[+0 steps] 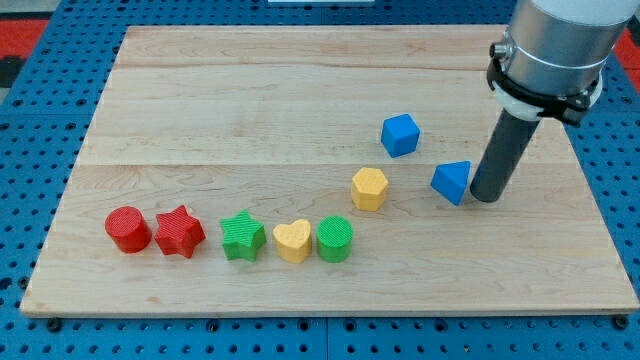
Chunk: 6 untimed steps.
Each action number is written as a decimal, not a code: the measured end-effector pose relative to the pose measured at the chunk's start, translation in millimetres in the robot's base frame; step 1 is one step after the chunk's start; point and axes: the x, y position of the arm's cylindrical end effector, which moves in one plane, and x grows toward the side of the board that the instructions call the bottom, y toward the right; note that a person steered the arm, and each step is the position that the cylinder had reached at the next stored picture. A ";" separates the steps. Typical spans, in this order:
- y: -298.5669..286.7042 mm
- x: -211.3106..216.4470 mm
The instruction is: Slide the yellow heart up a bit
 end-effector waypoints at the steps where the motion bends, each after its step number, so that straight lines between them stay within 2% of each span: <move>1: -51.4 -27.1; 2: -113.9 -69.5; 3: -76.6 -49.0; 4: -38.6 36.4; 5: -126.7 118.0; 6: -231.7 100.5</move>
